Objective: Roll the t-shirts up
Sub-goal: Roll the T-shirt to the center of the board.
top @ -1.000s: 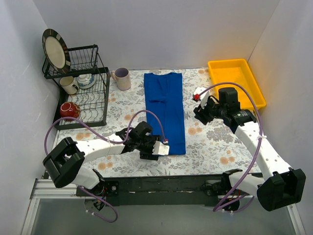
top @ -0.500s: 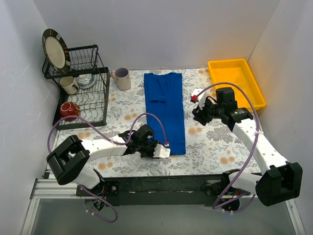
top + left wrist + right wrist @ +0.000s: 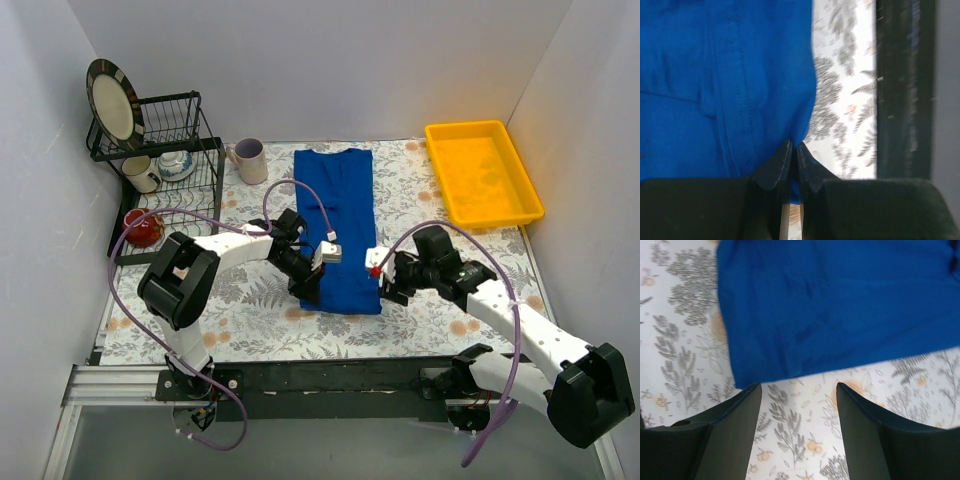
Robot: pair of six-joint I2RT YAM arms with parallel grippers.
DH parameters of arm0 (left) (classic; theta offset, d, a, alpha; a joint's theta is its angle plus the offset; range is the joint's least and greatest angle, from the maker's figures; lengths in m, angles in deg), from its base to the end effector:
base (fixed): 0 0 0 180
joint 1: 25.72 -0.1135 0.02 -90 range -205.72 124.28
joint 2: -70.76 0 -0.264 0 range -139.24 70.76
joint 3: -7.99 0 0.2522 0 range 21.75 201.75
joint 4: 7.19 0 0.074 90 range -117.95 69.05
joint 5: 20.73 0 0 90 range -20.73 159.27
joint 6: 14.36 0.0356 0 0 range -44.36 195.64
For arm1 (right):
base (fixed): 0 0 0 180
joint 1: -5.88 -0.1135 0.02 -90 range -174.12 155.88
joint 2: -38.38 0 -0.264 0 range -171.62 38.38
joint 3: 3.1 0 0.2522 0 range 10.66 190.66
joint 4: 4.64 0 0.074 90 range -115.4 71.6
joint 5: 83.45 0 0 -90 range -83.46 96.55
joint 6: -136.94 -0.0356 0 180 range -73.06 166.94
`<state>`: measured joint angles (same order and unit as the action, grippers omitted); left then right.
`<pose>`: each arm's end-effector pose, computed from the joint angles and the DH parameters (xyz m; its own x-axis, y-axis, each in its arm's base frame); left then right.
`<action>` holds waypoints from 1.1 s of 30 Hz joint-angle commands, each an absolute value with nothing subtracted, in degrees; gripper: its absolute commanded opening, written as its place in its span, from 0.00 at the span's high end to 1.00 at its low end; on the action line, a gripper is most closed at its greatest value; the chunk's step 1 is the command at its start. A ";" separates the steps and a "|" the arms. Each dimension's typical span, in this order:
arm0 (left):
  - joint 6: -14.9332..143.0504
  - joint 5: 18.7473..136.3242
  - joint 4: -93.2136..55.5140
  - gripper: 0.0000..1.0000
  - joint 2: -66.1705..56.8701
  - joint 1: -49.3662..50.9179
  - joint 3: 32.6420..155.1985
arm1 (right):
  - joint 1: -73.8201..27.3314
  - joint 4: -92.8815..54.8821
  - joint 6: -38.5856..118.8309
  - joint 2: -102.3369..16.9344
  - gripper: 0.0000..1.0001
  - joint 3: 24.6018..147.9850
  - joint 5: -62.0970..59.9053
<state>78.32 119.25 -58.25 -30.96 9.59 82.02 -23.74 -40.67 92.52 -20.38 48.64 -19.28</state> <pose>0.2420 -0.2048 0.1598 -0.7764 0.5868 -0.2300 0.5305 0.4114 -0.7412 0.1757 0.1177 0.2360 0.1001 -0.6826 -0.7239 -0.9289 0.1965 -0.3138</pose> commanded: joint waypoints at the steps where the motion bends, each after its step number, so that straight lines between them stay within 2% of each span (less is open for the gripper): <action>1: 76.26 132.72 -65.43 0.95 -31.45 9.26 85.82 | -29.35 -34.41 93.26 -19.19 0.30 45.56 -18.33; 11: 71.77 137.74 -62.88 0.96 -34.71 6.27 88.37 | -38.41 -28.78 88.60 -21.12 0.29 41.34 -17.89; 22: 70.54 140.20 -61.82 0.96 -35.94 3.28 88.55 | -40.79 -19.11 88.25 -26.30 0.31 37.73 -11.83; 33: 74.49 139.67 -64.46 0.97 -37.00 3.02 89.25 | -40.79 -16.56 87.98 -29.38 0.35 38.35 -8.66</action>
<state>72.48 137.50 -63.56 -36.86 3.36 87.29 -40.42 -20.25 88.76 -27.88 37.86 -10.12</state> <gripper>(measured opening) 0.057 0.663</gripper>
